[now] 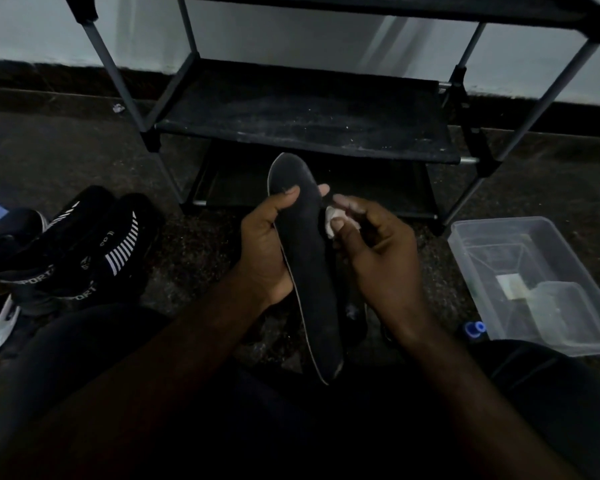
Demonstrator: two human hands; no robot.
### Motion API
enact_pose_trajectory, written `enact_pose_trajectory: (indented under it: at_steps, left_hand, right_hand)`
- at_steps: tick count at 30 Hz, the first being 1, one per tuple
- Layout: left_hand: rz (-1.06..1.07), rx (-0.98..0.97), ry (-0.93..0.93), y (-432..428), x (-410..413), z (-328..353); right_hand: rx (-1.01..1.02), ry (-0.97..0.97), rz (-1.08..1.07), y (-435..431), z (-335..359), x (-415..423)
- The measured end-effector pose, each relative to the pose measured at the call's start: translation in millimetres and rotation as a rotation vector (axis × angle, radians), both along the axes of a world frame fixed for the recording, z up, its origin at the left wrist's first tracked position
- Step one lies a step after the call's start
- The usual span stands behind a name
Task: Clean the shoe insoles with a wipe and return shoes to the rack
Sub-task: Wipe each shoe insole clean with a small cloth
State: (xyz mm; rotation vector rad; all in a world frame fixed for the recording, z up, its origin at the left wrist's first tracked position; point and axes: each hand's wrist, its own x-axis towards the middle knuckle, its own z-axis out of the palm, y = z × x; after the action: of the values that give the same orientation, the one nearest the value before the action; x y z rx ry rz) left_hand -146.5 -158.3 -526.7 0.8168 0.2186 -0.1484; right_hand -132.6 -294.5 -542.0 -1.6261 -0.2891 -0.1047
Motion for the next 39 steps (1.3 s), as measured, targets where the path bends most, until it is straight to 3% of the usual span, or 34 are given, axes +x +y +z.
enact_pose_trajectory:
  at_steps: [6, 15, 21, 25, 31, 35, 39]
  left_hand:
    - [0.047, -0.053, -0.007, 0.0, 0.7, 3.8]
    - [0.124, -0.013, 0.212, 2.5, 6.8, -2.4]
    - [0.174, -0.036, 0.19, 11.1, 10.7, 1.6]
    - [0.074, 0.054, 0.174, -1.4, 2.5, 1.3]
    - [0.057, -0.006, 0.072, 3.1, 1.8, 4.1]
    - [0.033, 0.005, 0.043, 2.4, 1.6, 2.5]
    - [0.019, -0.012, 0.049, -1.5, 1.4, 1.5]
  right_hand:
    - [0.085, 0.168, 0.06, -6.3, 1.9, 4.7]
    - [-0.261, 0.026, -0.009, 8.4, -24.1, -5.8]
    - [0.046, 0.329, 0.051, -2.7, -11.0, 1.4]
    - [0.157, 0.315, -0.015, 3.1, -4.7, -2.6]
    - [0.154, 0.214, -0.072, -16.5, 14.4, 6.5]
    - [0.053, 0.157, -0.062, -18.7, 15.3, 5.1]
    - [-0.273, -0.033, -0.041, -2.5, -1.9, -5.3]
